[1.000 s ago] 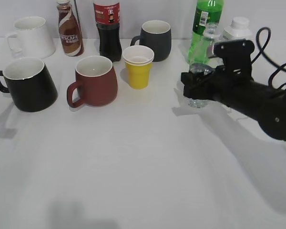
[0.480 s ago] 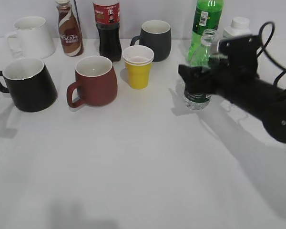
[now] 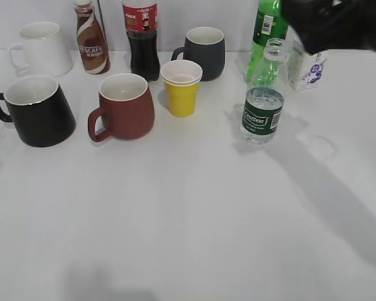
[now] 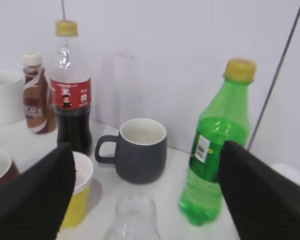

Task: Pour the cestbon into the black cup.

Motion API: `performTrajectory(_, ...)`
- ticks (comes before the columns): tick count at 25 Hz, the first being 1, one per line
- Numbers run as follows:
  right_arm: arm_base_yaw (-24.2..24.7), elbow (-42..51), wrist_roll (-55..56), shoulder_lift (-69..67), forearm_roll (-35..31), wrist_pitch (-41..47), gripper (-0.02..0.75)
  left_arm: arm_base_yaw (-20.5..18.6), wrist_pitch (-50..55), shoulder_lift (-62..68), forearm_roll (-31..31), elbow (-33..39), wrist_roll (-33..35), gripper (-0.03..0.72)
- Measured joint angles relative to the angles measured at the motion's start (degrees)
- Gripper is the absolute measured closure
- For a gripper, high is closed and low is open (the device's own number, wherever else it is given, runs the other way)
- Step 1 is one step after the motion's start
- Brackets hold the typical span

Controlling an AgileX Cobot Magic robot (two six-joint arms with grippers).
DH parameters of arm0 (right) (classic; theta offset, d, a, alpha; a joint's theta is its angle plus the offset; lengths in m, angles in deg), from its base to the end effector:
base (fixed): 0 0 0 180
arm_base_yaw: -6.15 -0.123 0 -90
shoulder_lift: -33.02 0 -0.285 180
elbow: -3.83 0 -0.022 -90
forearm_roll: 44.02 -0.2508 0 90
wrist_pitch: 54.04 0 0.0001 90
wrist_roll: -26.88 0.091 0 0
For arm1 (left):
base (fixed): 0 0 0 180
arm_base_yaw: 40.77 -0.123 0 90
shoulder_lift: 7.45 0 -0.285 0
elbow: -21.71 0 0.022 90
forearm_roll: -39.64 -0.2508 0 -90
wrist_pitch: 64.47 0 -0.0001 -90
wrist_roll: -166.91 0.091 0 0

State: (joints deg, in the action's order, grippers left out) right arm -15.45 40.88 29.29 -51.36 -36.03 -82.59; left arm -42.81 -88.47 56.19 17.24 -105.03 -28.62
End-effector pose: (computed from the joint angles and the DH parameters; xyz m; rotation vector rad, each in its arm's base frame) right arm 0.2658 0.1117 0.2896 -0.4201 1.5774 0.2818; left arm 0.1971 -0.0071 0.2773 0.1624 1.6409 -0.0333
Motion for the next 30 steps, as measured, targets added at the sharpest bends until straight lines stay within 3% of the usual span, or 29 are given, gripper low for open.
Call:
performTrajectory(3, -0.34, 0.00, -0.05, 8.38, 1.61, 11.28, 0.057, 2.64, 16.16, -13.41, -0.93, -4.12, -1.25, 0.309)
performTrajectory(9, -3.22, 0.00, -0.05, 26.02, 0.56, 36.57, 0.057, 10.21, 44.50, -31.11, 7.34, -8.00, -1.69, 0.108)
performTrajectory(13, -4.73, 0.00, 0.01, 38.07, -3.17, 55.34, 0.058, 12.54, 59.95, -38.64, 12.63, -8.33, -0.40, 0.073)
performTrajectory(19, -4.85, 1.83, -0.07, 53.35, -4.87, 82.04, 0.069, 12.89, 80.47, -46.97, 20.81, -8.33, 7.68, 0.069)
performTrajectory(24, -4.85, 8.48, -0.07, 64.88, -4.87, 88.69, 0.082, 12.89, 89.53, -51.75, 21.50, -8.33, 10.25, 0.087)
performTrajectory(30, -4.85, 11.29, -0.07, 68.76, -5.21, 88.34, 0.105, 12.89, 87.68, -53.93, 21.59, -7.55, 11.17, 0.097)
